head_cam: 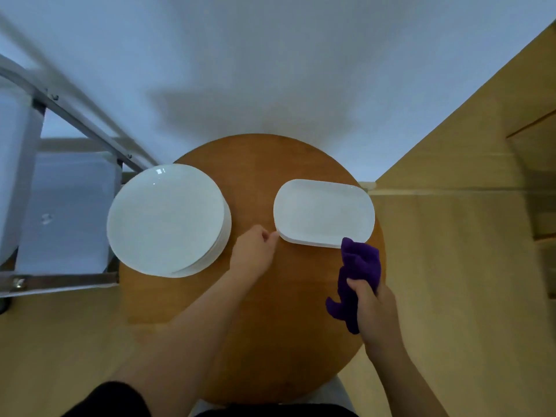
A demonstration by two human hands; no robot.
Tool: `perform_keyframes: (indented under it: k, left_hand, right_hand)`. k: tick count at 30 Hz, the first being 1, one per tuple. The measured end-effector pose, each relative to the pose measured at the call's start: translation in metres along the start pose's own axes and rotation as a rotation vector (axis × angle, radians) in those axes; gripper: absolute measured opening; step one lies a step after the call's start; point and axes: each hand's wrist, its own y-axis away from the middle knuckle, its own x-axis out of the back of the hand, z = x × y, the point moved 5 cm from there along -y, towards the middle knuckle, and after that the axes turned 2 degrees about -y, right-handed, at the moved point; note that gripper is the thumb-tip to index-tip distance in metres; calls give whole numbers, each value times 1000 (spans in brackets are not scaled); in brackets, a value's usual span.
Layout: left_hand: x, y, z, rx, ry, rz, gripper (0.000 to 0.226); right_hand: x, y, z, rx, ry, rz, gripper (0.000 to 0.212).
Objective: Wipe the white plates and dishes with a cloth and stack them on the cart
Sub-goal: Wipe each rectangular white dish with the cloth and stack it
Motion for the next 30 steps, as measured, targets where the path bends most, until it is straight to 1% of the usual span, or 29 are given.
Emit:
perform_keyframes:
  k: [2,5,9,10,12,14,17,18,20,22,24,27,30]
  left_hand:
    - [-13,-12,8,63,34,22,31]
    - [-24,-27,19,96,23,91,39]
    - [-22,-37,20,118,-9,183,40]
    - [-21,-39,18,136,24,185,40]
    - [-23,-44,16,171,243,136,43]
    - [-25,-49,22,168,498,67,54]
    - [-32,-57,32,196,779,-48,55]
    - [-35,-58,33,224,852,-72,54]
    - [-40,-60,32,240,904,-72,51]
    - [-44,-61,29,221,887,-53,49]
    - [-46,-61,26,221,900,-27,49]
    - [-52,-56,17,243,906,-6,52]
    - [-60,-40,2,281,977,4,50]
  right_hand:
    - [14,-16,-3,18,10,-36,7]
    - [32,-41,-6,45,11,-58,11]
    - [50,-69,-9,63,-26,-75,13]
    - [54,-75,-9,62,-46,-66,15]
    - [61,-87,-7,46,-107,-36,17]
    - [67,-102,-6,14,-170,-7,16]
    - [63,-129,-7,-75,-302,-40,16]
    - [59,-138,-8,-114,-377,-65,18]
    - [49,-154,-10,-174,-469,-135,23]
    - [40,-165,-12,-191,-436,-228,29]
    - [34,-171,-14,-175,-365,-292,27]
    - [30,-176,-12,-135,-275,-301,13]
    - [25,-175,-9,-102,-206,-310,14]
